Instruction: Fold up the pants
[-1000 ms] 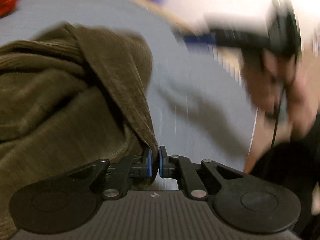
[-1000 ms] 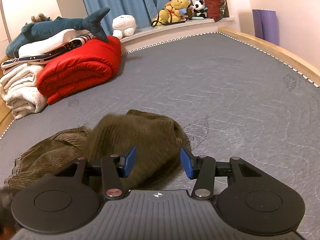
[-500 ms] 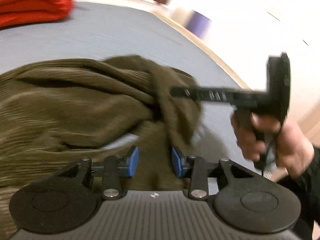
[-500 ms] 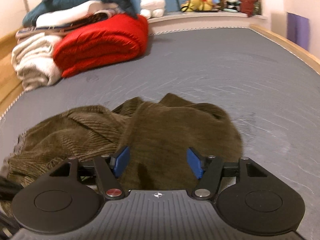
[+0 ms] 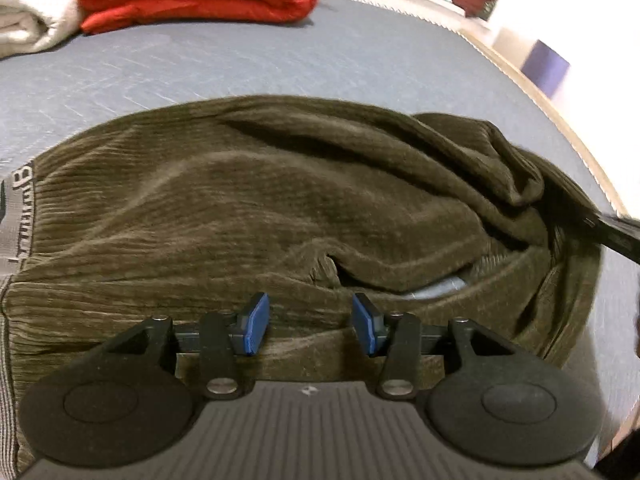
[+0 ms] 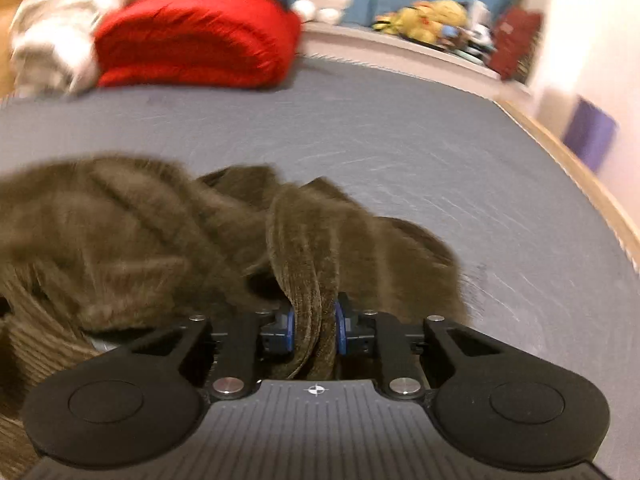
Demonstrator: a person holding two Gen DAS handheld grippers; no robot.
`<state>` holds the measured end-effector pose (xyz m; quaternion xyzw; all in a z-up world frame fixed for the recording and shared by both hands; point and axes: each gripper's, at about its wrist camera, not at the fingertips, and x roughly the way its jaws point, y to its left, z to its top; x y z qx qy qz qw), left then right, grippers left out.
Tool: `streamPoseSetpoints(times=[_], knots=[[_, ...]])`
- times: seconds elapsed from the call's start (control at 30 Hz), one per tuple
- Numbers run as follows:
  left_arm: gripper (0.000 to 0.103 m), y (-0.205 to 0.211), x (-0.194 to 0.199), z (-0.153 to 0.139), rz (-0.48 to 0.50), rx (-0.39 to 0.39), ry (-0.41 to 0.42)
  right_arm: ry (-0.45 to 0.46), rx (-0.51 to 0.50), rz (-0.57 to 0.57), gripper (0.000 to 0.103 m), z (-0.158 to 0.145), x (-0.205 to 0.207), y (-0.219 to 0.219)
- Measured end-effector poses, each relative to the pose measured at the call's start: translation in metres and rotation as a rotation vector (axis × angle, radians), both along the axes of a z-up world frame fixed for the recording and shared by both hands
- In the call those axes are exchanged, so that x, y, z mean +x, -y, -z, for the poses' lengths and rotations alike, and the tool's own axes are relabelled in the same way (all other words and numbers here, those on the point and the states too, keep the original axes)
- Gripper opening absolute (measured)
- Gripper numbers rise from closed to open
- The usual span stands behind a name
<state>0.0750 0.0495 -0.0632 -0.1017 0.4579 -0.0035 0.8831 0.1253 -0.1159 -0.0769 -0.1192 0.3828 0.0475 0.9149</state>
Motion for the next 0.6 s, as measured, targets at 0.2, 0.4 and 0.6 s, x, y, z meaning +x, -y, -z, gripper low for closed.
streamPoseSetpoints(times=[0.2,0.4,0.6], knots=[[0.051,0.007,-0.001,-0.005,0.002,0.0,0.017,-0.079,0.001,-0.052,0.01,-0.028,-0.052,0.052],[0.051,0.017,-0.005,-0.004,0.041,0.023,0.004,-0.389,-0.189,-0.261,0.01,0.017,-0.109,0.08],[0.052,0.014,-0.006,-0.001,0.022,0.023,0.01,-0.1,-0.014,-0.217,0.044,-0.033,-0.097,0.088]])
